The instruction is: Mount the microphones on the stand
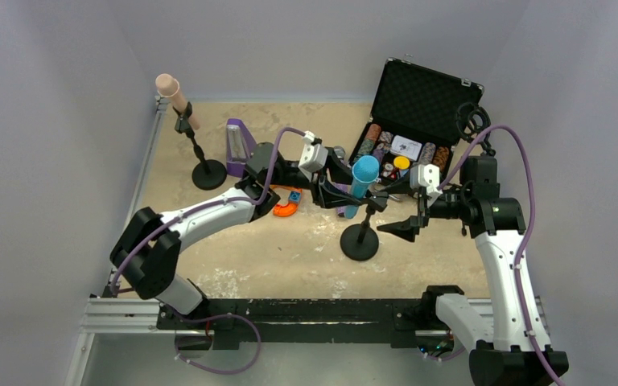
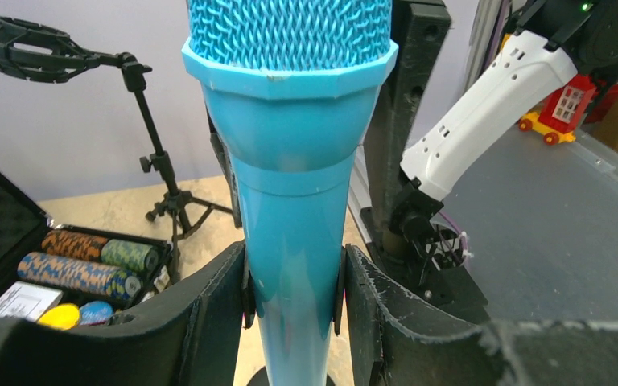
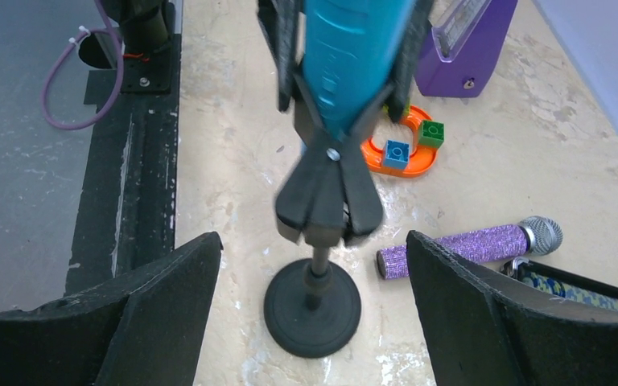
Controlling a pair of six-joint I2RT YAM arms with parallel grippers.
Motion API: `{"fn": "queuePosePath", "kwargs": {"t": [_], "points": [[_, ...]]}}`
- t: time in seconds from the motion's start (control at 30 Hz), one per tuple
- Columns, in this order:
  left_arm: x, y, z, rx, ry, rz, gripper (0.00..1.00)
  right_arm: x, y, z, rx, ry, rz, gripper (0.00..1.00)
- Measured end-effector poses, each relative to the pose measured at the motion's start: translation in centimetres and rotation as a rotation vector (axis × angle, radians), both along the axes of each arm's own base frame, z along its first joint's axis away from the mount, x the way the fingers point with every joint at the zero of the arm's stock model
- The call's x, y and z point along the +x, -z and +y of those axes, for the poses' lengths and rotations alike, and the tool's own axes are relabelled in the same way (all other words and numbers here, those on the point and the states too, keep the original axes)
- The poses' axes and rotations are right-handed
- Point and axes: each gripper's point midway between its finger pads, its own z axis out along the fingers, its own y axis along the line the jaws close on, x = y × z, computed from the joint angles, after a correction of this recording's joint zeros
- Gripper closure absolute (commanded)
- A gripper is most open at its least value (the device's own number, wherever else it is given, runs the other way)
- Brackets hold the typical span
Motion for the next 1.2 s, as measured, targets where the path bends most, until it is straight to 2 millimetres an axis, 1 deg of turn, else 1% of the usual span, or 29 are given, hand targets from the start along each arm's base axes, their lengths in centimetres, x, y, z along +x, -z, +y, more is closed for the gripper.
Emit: {"fn": "queuePosePath", "kwargs": {"t": [0.13, 0.3, 0.4, 0.47, 0.7, 0.8, 1.0, 1.2], "points": [[-1.4, -0.6, 2.0, 0.041, -0.047, -0.011, 0.98, -0.2, 0.0, 0.0, 0.001, -0.002, 0.009, 0.08], [-3.0, -2.3, 4.8, 0.068, -0.12, -0.032, 0.99, -0.5, -0.2, 0.1, 0.008, -0.009, 0.01, 0.07], [-3.4, -2.6, 6.2, 0.085, -0.168, -0.03, 0.99, -0.5, -0.3, 0.0, 0.016, -0.005, 0.011, 0.07], [-3.6, -2.5, 7.0, 0.098, -0.199, -0.025, 0.99, -0.4, -0.4, -0.2, 0.018, 0.003, 0.009, 0.07], [-4.7, -0.8, 10.2, 0.155, -0.316, 0.033, 1.0, -0.3, -0.4, -0.3, 0.017, 0.007, 0.003, 0.07], [-5.2, -0.5, 11.7, 0.167, -0.375, 0.048, 1.0, -0.3, -0.4, -0.3, 0.016, 0.006, 0.0, 0.07], [-5.0, -0.3, 15.5, 0.166, -0.568, 0.063, 1.0, -0.3, -0.4, -0.3, 0.016, 0.005, -0.003, 0.07], [-4.5, 0.3, 18.3, 0.165, -0.718, 0.075, 1.0, -0.1, -0.2, -0.2, 0.018, 0.004, 0.008, 0.07]]}}
